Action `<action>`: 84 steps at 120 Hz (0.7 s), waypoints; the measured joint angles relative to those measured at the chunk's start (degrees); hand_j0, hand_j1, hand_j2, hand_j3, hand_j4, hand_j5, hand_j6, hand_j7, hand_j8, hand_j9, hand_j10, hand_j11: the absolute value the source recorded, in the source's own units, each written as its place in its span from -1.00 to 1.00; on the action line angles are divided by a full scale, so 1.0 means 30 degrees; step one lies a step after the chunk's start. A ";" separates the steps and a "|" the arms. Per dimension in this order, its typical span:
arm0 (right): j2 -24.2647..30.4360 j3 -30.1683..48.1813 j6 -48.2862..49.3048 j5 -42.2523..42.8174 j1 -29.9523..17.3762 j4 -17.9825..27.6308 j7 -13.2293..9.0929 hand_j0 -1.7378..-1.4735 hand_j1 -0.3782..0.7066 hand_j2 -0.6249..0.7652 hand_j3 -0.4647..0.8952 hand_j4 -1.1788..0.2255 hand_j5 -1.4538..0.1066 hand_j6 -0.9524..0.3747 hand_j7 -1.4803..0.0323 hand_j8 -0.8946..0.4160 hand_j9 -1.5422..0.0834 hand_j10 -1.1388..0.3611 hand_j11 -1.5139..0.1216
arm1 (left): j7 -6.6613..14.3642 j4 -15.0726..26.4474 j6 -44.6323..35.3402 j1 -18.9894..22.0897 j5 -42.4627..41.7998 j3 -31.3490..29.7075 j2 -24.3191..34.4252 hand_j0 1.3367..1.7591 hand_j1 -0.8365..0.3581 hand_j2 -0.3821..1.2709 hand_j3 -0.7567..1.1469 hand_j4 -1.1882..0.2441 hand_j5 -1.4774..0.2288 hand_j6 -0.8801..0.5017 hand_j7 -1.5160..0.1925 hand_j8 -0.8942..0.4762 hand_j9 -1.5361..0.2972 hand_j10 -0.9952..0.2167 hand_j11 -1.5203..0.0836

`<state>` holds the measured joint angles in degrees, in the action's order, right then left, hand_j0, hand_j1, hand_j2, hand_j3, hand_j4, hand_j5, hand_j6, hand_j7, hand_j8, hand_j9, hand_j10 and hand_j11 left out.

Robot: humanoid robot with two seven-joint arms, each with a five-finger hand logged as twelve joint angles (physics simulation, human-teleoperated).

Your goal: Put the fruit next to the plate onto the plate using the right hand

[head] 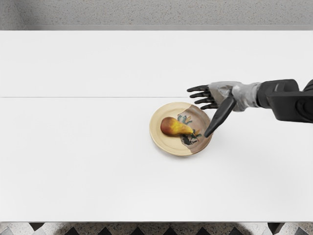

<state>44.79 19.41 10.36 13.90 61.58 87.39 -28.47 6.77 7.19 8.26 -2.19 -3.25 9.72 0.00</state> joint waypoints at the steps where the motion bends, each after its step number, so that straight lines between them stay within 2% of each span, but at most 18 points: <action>1: 0.0140 0.0016 0.0350 -0.0111 -0.0004 -0.0012 0.0006 -0.40 -0.87 -0.08 -0.32 0.62 0.78 0.38 0.88 0.32 0.82 0.47 0.78 | 0.0000 0.0001 0.0000 0.0000 0.0000 0.0001 0.0000 0.52 0.98 -0.54 -0.21 0.66 0.73 0.27 0.77 0.30 0.67 0.64 0.89; 17: 0.1534 0.0155 0.5110 -0.1420 -0.0063 -0.0816 0.0181 -0.40 -0.91 -0.09 -0.32 0.65 0.82 0.41 0.92 0.34 0.86 0.49 0.81 | 0.0000 0.0002 0.0000 -0.0001 0.0000 0.0002 0.0000 0.52 0.98 -0.54 -0.21 0.66 0.73 0.27 0.77 0.30 0.67 0.64 0.89; 34: 0.2279 0.0194 0.7422 -0.1968 -0.0608 -0.2605 0.2187 -0.40 -0.93 -0.10 -0.32 0.66 0.84 0.42 0.94 0.35 0.88 0.51 0.83 | 0.0000 0.0006 0.0000 -0.0001 0.0001 0.0004 0.0000 0.52 0.98 -0.54 -0.21 0.66 0.73 0.27 0.77 0.30 0.67 0.64 0.89; 43: 0.3364 0.0189 0.7832 -0.2159 -0.0870 -0.3077 0.3385 -0.40 -0.93 -0.10 -0.32 0.67 0.85 0.42 0.94 0.35 0.88 0.51 0.84 | -0.0001 0.0003 0.0000 0.0000 0.0001 0.0000 0.0000 0.52 0.98 -0.54 -0.21 0.66 0.73 0.27 0.77 0.30 0.67 0.64 0.89; 51: 0.4044 0.0182 0.8016 -0.2337 -0.1062 -0.3288 0.4027 -0.40 -0.94 -0.10 -0.32 0.67 0.85 0.43 0.95 0.36 0.89 0.51 0.84 | -0.0001 0.0000 0.0000 0.0000 0.0001 0.0001 0.0000 0.52 0.98 -0.54 -0.21 0.66 0.73 0.27 0.77 0.30 0.67 0.64 0.89; 64: 0.4453 0.0175 0.8149 -0.2489 -0.1227 -0.3405 0.4490 -0.40 -0.94 -0.10 -0.32 0.67 0.86 0.43 0.95 0.36 0.89 0.51 0.85 | -0.0001 0.0004 0.0000 -0.0025 0.0002 0.0001 0.0000 0.52 0.98 -0.54 -0.21 0.66 0.73 0.27 0.77 0.30 0.67 0.64 0.89; 84: 0.4634 0.0148 0.8207 -0.2813 -0.1349 -0.3453 0.4692 -0.40 -0.95 -0.10 -0.32 0.68 0.86 0.43 0.95 0.36 0.89 0.52 0.85 | -0.0001 0.0028 0.0000 -0.0030 0.0002 -0.0007 0.0000 0.52 0.98 -0.54 -0.21 0.66 0.73 0.27 0.77 0.30 0.67 0.64 0.89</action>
<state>58.70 19.85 34.98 5.46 57.53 77.03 -14.39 6.76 7.27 8.26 -2.28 -3.25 9.69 0.00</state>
